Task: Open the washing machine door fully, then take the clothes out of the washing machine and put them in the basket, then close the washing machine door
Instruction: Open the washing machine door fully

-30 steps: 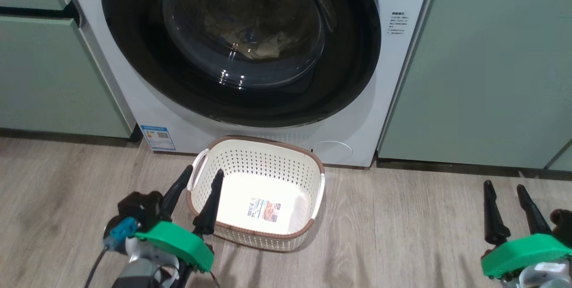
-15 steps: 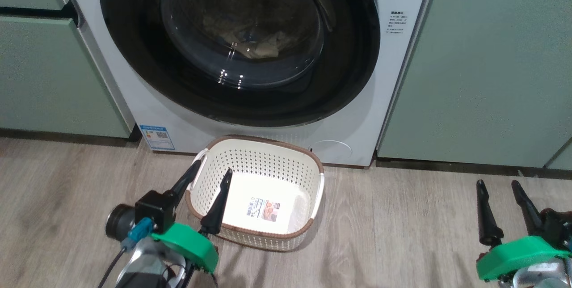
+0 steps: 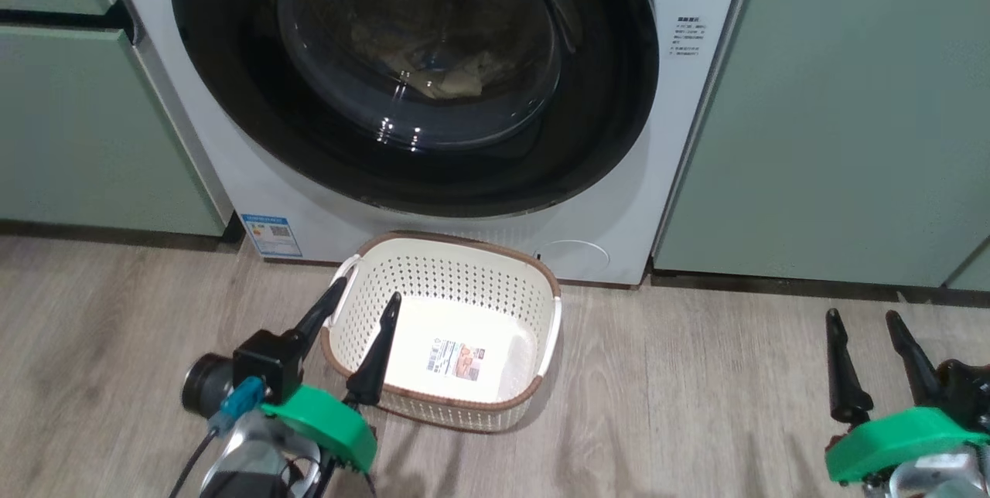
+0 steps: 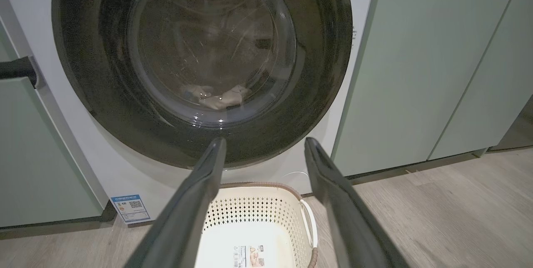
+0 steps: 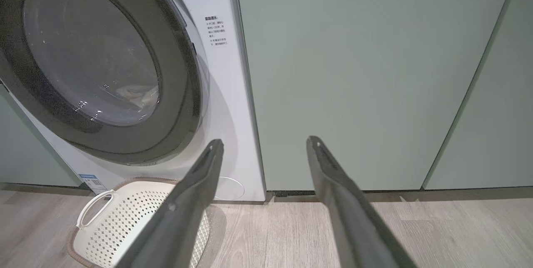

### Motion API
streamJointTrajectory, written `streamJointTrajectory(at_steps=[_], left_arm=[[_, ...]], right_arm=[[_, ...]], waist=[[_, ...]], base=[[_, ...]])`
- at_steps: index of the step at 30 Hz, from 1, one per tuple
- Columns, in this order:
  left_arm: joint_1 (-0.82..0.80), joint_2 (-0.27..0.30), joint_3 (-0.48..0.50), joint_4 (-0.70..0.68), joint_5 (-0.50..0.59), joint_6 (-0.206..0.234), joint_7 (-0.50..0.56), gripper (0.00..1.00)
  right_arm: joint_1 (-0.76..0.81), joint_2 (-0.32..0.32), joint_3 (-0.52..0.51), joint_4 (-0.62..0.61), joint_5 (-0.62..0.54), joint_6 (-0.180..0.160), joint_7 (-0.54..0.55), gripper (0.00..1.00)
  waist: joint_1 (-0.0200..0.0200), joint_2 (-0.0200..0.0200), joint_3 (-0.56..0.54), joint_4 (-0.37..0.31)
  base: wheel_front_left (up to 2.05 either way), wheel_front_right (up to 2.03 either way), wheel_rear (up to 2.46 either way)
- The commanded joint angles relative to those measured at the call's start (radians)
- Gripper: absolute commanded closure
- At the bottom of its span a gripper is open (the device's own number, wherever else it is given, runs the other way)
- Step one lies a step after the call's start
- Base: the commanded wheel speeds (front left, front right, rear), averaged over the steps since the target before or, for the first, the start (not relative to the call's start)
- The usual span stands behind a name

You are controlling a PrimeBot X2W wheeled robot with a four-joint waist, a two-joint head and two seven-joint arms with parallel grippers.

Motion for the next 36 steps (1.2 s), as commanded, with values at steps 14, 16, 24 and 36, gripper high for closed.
streamJointTrajectory(at_steps=[14,16,24,36], left_arm=[[-0.06,0.021,0.032,-0.035,-0.007,0.012,-0.006,0.0],[-0.06,0.022,0.03,-0.037,-0.006,0.011,-0.006,0.0],[-0.074,0.022,0.026,-0.059,0.002,0.014,-0.006,0.0],[-0.134,0.014,0.006,-0.079,0.016,0.01,-0.006,0.0]], right_arm=[[-0.052,-0.035,0.039,-0.03,0.045,0.003,-0.011,1.0],[-0.053,-0.04,0.046,-0.03,0.057,0.003,-0.011,1.0],[-0.083,-0.033,0.04,-0.019,0.206,0.003,-0.006,1.0],[-0.246,-0.024,-0.008,0.036,0.77,0.003,0.188,1.0]], waist=[[0.0,0.0,0.007,0.002],[0.0,0.0,0.01,0.002],[0.0,0.0,0.048,0.011],[0.0,0.0,0.157,0.048]], base=[[0.0,0.0,0.0],[0.0,0.0,0.0],[0.0,0.0,0.0],[0.0,0.0,0.0]])
